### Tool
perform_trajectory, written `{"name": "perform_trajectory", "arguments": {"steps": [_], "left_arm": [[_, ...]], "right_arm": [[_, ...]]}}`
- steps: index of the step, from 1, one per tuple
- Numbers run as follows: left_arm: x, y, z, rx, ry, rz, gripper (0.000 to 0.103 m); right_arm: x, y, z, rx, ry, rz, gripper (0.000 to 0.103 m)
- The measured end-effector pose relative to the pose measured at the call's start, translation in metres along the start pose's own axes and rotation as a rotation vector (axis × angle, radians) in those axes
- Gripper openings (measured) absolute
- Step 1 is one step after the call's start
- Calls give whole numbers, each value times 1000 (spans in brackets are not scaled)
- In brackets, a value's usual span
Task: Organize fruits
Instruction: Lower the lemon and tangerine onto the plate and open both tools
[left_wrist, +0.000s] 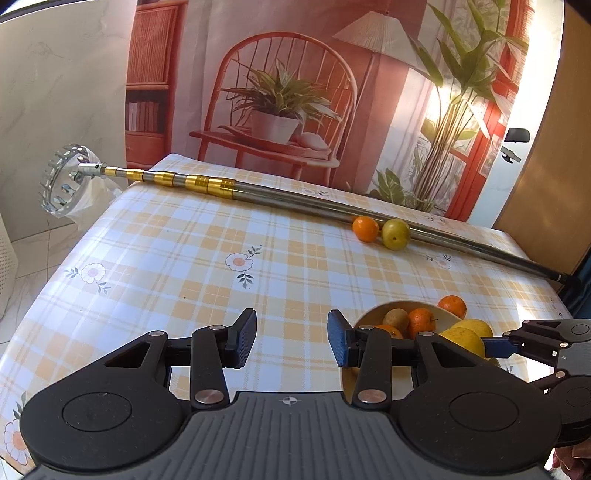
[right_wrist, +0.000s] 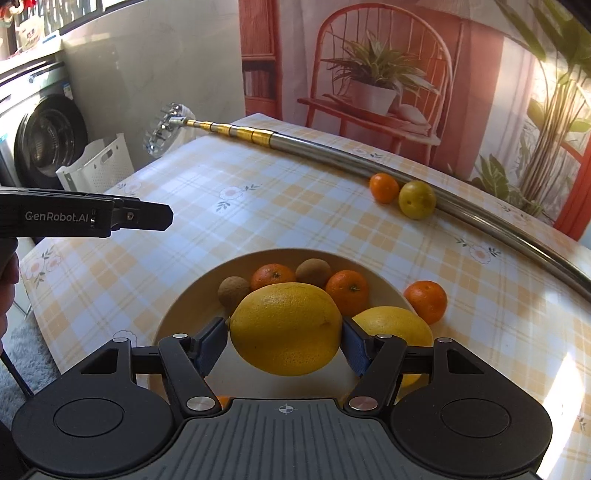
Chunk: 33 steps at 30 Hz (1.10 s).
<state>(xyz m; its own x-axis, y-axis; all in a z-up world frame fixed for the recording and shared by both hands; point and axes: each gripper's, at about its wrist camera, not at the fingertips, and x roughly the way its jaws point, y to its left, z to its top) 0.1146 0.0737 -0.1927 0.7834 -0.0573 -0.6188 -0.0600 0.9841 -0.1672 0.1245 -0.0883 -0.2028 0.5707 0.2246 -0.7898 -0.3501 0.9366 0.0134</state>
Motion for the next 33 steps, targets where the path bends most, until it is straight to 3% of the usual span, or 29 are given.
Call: {"name": "perform_trajectory", "arguments": {"steps": [18, 26, 33], "left_arm": [[7, 8, -3, -21, 26, 5, 44], [5, 4, -3, -9, 23, 1, 44], [1, 0, -2, 3, 13, 0, 44]], "right_arm": [[25, 12, 10, -101, 52, -76, 63], [0, -1, 12, -36, -49, -107, 64], [-24, -29, 5, 96, -129, -156, 63]]}}
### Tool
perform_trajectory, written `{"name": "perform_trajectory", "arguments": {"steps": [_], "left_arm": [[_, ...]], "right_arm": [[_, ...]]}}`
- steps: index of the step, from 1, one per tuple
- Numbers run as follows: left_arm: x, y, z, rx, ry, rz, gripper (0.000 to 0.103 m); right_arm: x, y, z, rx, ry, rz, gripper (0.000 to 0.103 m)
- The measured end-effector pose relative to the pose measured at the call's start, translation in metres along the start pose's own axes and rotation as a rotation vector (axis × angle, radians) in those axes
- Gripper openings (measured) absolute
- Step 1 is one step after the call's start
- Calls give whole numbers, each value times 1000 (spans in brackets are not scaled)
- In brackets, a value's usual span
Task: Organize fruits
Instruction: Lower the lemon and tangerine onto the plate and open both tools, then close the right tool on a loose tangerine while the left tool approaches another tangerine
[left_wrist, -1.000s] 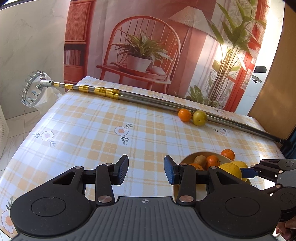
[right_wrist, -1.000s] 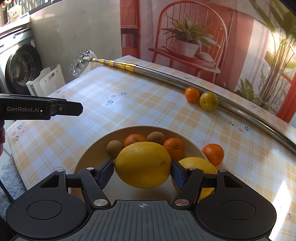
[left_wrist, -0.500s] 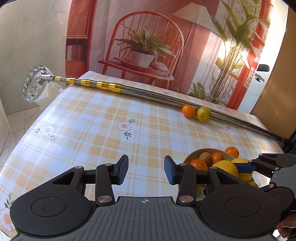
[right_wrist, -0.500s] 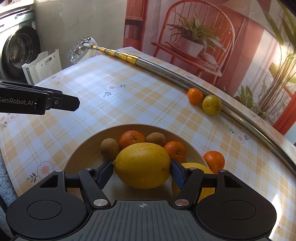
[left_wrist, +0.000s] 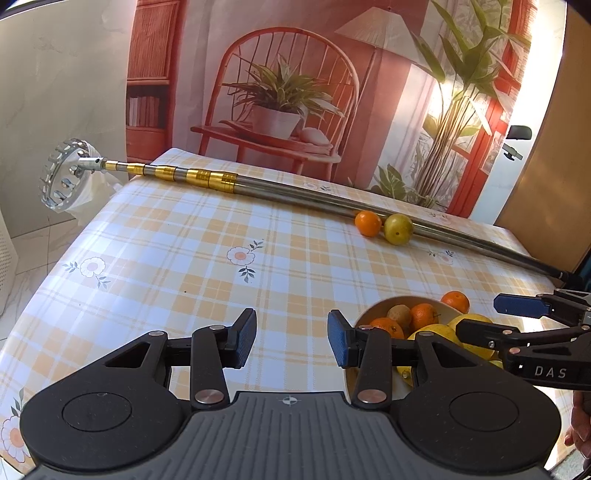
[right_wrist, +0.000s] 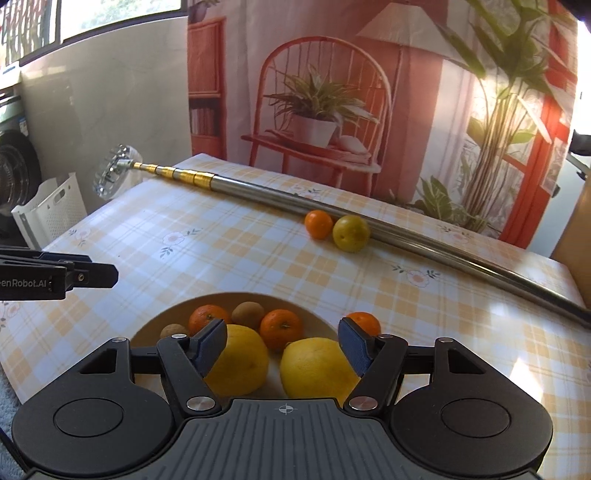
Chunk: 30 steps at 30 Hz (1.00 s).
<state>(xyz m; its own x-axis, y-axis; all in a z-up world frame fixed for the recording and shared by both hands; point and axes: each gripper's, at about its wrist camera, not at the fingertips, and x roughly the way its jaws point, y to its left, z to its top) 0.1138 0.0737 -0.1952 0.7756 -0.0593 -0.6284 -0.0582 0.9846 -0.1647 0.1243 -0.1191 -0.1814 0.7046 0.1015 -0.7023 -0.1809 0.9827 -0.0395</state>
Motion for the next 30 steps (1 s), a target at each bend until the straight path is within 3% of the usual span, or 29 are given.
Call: {"name": "perform_trajectory", "arguments": {"steps": [10, 17, 30], "left_arm": [[-5, -9, 2, 30, -7, 6, 44], [-9, -9, 15, 24, -33, 3, 44], [-14, -1, 82, 56, -134, 15, 46]], "right_arm": [[-18, -43, -5, 191, -47, -44, 62], [-32, -65, 0, 238, -95, -72, 62], [-21, -94, 18, 286, -142, -80, 62]]}}
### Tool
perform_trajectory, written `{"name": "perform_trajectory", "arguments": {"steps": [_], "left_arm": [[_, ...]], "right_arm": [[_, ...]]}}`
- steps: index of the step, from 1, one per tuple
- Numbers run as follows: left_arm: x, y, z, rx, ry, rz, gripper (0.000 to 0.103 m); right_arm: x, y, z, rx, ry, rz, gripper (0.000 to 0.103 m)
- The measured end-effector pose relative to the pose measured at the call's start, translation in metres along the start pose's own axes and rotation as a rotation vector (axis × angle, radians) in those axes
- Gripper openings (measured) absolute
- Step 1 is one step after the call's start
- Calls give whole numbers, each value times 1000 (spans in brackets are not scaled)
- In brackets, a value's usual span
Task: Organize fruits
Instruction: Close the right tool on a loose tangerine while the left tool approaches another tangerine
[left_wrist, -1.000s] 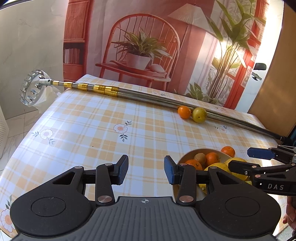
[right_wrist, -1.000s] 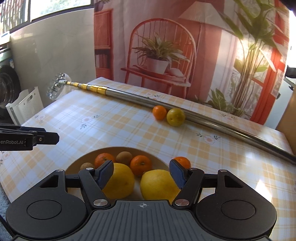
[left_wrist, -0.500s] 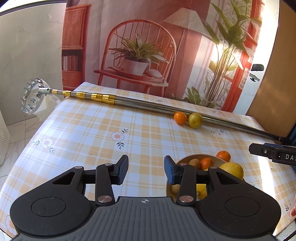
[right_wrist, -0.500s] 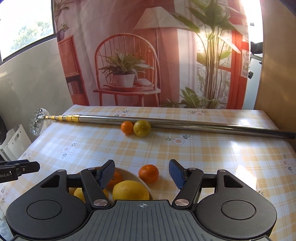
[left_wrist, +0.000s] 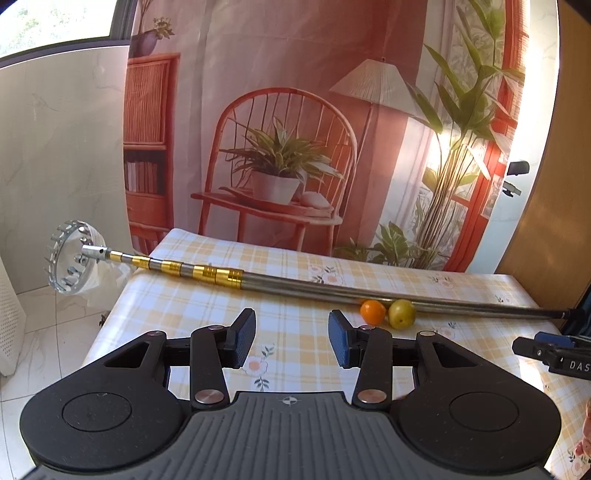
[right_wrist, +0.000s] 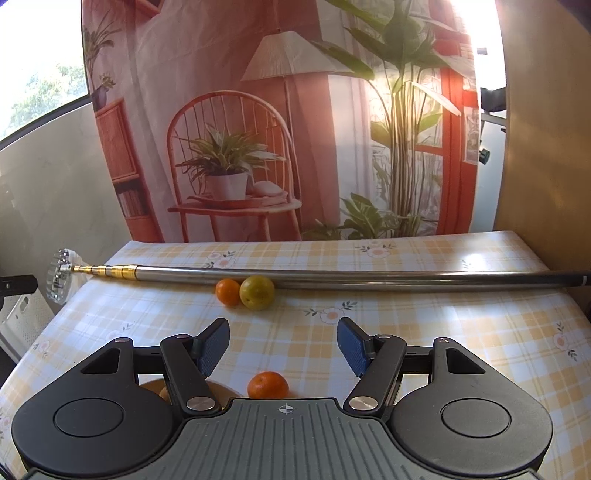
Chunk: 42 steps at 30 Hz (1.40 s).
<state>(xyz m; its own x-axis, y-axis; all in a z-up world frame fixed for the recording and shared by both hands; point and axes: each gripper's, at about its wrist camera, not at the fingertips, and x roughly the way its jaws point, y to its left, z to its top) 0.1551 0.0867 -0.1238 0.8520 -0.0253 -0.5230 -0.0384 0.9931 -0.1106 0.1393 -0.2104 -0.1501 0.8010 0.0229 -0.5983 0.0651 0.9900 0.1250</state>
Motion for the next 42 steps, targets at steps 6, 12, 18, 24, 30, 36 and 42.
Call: {"name": "perform_trajectory", "arguments": {"steps": [6, 12, 18, 24, 30, 36, 42], "left_arm": [[22, -3, 16, -9, 16, -13, 47], [55, -7, 16, 7, 66, -36, 47], [83, -10, 11, 30, 103, -67, 47], [96, -9, 5, 17, 127, -88, 47], [107, -13, 0, 14, 151, -103, 47], [110, -18, -1, 32, 156, -125, 48], [115, -22, -3, 48, 167, -134, 48]], "right_arm": [[22, -4, 5, 38, 32, 18, 62], [41, -6, 0, 54, 81, 12, 62], [67, -16, -12, 125, 180, 6, 56], [87, -15, -19, 186, 262, 28, 50], [100, -9, -22, 201, 321, 39, 48], [113, -13, -27, 299, 378, 40, 38], [113, -6, -30, 268, 379, 50, 35]]}}
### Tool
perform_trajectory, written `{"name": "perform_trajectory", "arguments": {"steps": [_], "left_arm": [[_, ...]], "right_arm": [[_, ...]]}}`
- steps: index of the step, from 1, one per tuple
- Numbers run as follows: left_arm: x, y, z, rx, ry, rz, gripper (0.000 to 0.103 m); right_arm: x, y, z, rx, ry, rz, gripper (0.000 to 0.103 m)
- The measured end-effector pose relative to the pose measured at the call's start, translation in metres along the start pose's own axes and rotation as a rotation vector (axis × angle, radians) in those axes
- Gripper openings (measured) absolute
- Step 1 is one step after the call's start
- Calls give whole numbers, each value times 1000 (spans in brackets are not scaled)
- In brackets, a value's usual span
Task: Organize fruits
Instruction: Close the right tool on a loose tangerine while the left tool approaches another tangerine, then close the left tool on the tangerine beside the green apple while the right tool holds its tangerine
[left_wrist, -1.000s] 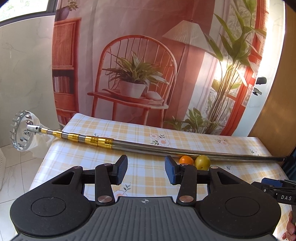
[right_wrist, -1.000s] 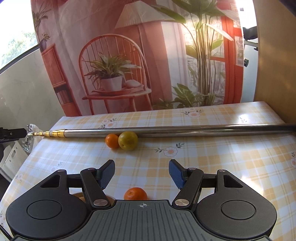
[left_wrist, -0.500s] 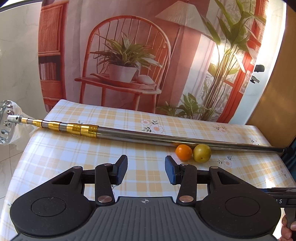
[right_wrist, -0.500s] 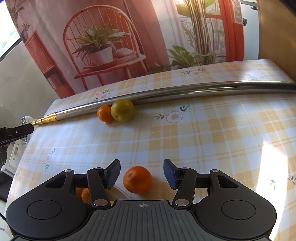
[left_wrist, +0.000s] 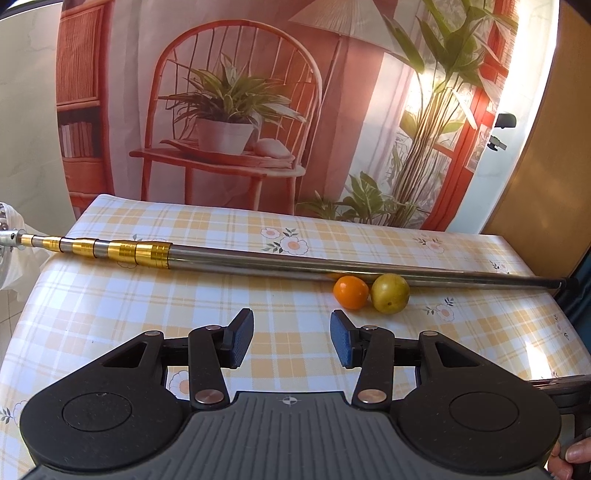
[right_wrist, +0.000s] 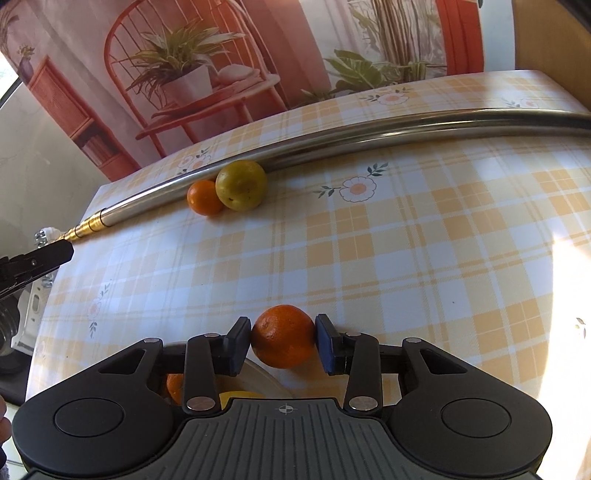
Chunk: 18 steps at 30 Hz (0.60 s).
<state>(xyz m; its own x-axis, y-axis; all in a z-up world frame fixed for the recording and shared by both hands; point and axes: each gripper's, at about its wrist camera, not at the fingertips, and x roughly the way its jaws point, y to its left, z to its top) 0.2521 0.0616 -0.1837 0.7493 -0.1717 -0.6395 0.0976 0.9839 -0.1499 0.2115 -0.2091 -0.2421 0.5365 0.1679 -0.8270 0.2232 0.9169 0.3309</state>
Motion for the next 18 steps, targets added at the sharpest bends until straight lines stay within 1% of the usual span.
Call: {"name": "perform_trajectory", "arguments": {"steps": [3, 6, 12, 18], "left_arm": [[4, -2, 0, 1, 13, -5, 49], [10, -4, 2, -1, 30, -12, 50], [24, -12, 8, -11, 52, -42, 51], [44, -17, 10, -37, 88, -82, 51]], "right_arm": [[-3, -2, -2, 3, -17, 4, 34], [-8, -6, -2, -4, -56, 2, 34], [-16, -14, 3, -84, -183, -43, 34], [-8, -23, 4, -178, -274, -106, 34]]}}
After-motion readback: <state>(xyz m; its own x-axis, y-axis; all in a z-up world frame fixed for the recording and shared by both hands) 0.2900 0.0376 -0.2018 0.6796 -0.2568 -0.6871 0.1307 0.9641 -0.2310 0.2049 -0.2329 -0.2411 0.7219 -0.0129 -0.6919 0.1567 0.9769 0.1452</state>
